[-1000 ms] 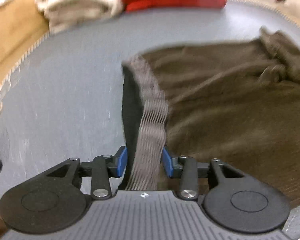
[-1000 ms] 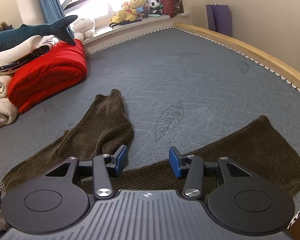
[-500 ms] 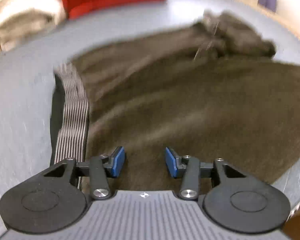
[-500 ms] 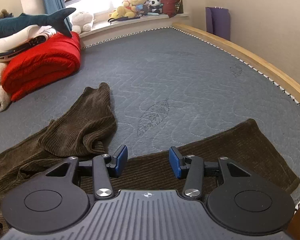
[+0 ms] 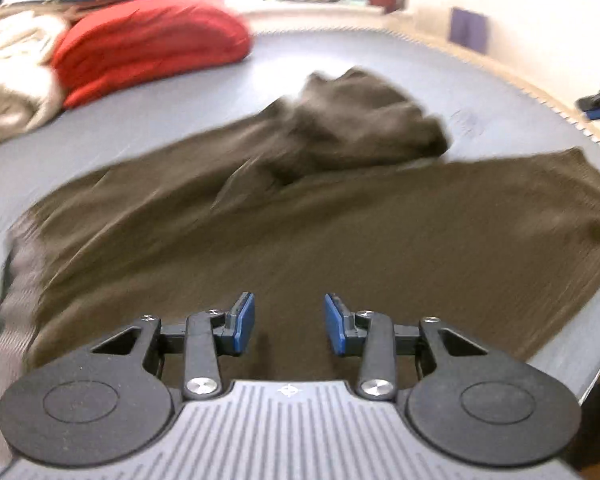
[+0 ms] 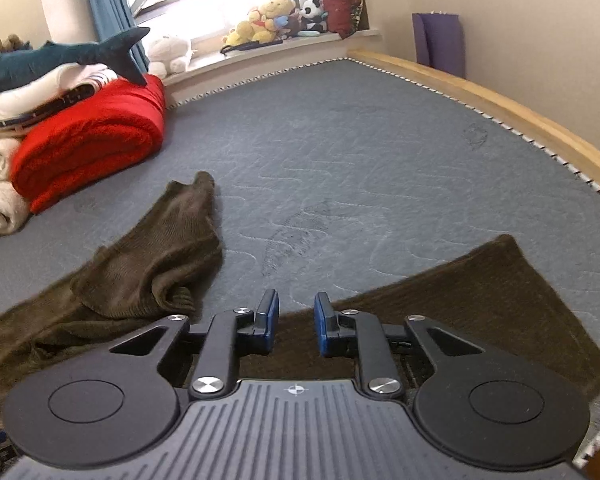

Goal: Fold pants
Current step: 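Grasp the pant leg cuff with the right gripper and lift it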

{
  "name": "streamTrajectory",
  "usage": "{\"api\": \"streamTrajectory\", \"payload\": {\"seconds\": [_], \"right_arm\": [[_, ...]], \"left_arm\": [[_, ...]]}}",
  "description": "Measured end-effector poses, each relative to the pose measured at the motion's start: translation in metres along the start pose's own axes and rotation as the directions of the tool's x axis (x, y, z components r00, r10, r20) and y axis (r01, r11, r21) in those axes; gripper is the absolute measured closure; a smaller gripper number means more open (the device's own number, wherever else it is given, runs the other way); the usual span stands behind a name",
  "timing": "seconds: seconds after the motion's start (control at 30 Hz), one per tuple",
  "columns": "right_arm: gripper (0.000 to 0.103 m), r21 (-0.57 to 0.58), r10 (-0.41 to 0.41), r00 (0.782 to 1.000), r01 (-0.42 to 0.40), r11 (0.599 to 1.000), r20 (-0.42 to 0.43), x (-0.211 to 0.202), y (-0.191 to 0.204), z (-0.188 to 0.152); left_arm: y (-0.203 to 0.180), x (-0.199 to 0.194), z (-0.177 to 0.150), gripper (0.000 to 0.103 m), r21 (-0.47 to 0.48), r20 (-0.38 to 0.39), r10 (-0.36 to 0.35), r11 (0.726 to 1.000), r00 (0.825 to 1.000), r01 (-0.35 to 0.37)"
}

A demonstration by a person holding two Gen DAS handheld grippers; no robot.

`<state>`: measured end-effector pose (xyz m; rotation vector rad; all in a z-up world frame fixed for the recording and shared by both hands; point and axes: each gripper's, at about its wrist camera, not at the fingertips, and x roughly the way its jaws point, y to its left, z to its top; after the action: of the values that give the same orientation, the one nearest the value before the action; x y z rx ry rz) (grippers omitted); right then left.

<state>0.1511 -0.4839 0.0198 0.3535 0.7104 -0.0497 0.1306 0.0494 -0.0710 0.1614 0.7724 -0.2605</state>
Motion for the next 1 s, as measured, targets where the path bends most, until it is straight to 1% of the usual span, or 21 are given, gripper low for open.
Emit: {"api": "streamTrajectory", "payload": {"seconds": [0.1,0.17,0.23,0.27,0.3,0.33,0.37,0.4,0.43,0.47,0.5,0.57,0.6,0.63,0.7,0.77,0.83,0.87,0.9,0.93,1.0], "right_arm": [[0.083,0.048,0.040,0.999,-0.039,0.998,-0.022,0.012,-0.004,0.003],[0.083,0.107,0.086,0.996,-0.083,0.991,-0.023,0.019,-0.007,0.007],[0.083,0.160,0.135,0.990,-0.128,0.979,-0.033,0.030,-0.006,0.009],[0.083,0.191,0.157,0.987,-0.148,0.970,-0.035,0.037,-0.005,0.009],[0.083,0.225,0.178,0.983,-0.165,0.960,-0.038,0.044,-0.005,0.008],[0.083,0.263,0.199,0.979,-0.181,0.948,-0.043,0.053,-0.005,0.008],[0.083,0.313,0.221,0.974,-0.195,0.930,-0.051,0.065,-0.006,0.007],[0.083,0.353,0.236,0.970,-0.202,0.914,-0.056,0.074,-0.008,0.008],[0.083,0.392,0.249,0.967,-0.207,0.896,-0.057,0.085,-0.009,0.009],[0.083,0.432,0.261,0.964,-0.212,0.877,-0.058,0.096,-0.010,0.010],[0.082,0.468,0.273,0.960,-0.214,0.857,-0.059,0.108,-0.010,0.012],[0.082,0.540,0.301,0.952,-0.225,0.811,-0.054,0.135,-0.012,0.015],[0.082,0.562,0.309,0.949,-0.227,0.795,-0.054,0.149,-0.011,0.017],[0.082,0.577,0.314,0.947,-0.224,0.785,-0.060,0.164,-0.008,0.018],[0.080,0.598,0.326,0.941,-0.211,0.773,-0.089,0.199,-0.002,0.017],[0.080,0.636,0.375,0.918,-0.211,0.742,-0.133,0.236,0.003,0.013],[0.080,0.656,0.408,0.897,-0.207,0.726,-0.170,0.262,0.007,0.009],[0.084,0.660,0.425,0.889,-0.217,0.719,-0.171,0.273,0.008,0.008],[0.083,0.672,0.452,0.878,-0.242,0.700,-0.156,0.282,0.009,0.006],[0.084,0.694,0.478,0.867,-0.258,0.672,-0.141,0.289,0.009,0.005],[0.084,0.748,0.524,0.845,-0.281,0.601,-0.103,0.303,0.007,0.006]], "left_arm": [[-0.025,0.032,0.038,0.060,-0.025,0.026,-0.054,0.998,0.998,0.055],[-0.042,0.056,0.059,0.060,-0.051,0.046,-0.070,0.996,0.997,0.072],[-0.055,0.079,0.071,0.061,-0.038,0.060,-0.072,0.997,0.996,0.074],[-0.062,0.091,0.072,0.063,-0.019,0.074,-0.062,0.998,0.995,0.064],[-0.068,0.105,0.070,0.063,-0.004,0.082,-0.054,0.998,0.995,0.055],[-0.073,0.118,0.062,0.063,0.003,0.071,-0.046,0.999,0.996,0.046],[-0.075,0.137,0.048,0.063,0.003,0.038,-0.033,0.999,0.999,0.033],[-0.075,0.135,0.030,0.063,0.001,0.127,-0.025,1.000,0.992,0.025],[-0.078,0.132,0.020,0.062,0.007,0.160,-0.011,1.000,0.987,0.010],[-0.081,0.133,0.021,0.059,0.012,0.161,0.002,1.000,0.987,-0.004],[-0.082,0.134,0.021,0.058,0.014,0.161,0.006,1.000,0.987,-0.009],[-0.077,0.138,0.022,0.058,-0.005,0.152,-0.014,1.000,0.988,0.015],[-0.074,0.140,0.023,0.057,-0.019,0.150,-0.025,0.999,0.988,0.028],[-0.073,0.139,0.022,0.057,-0.022,0.151,-0.027,0.999,0.988,0.030],[-0.077,0.134,0.019,0.057,0.011,0.157,0.002,1.000,0.988,-0.003],[-0.087,0.134,0.018,0.055,0.055,0.165,0.038,0.997,0.986,-0.047],[-0.089,0.132,0.018,0.055,0.071,0.170,0.050,0.995,0.984,-0.063],[-0.087,0.129,0.017,0.055,0.070,0.170,0.049,0.996,0.984,-0.061],[-0.086,0.130,0.017,0.055,0.063,0.170,0.043,0.996,0.984,-0.055],[-0.084,0.129,0.017,0.055,0.057,0.169,0.038,0.997,0.985,-0.048],[-0.083,0.129,0.017,0.055,0.053,0.168,0.035,0.998,0.985,-0.044]]}}
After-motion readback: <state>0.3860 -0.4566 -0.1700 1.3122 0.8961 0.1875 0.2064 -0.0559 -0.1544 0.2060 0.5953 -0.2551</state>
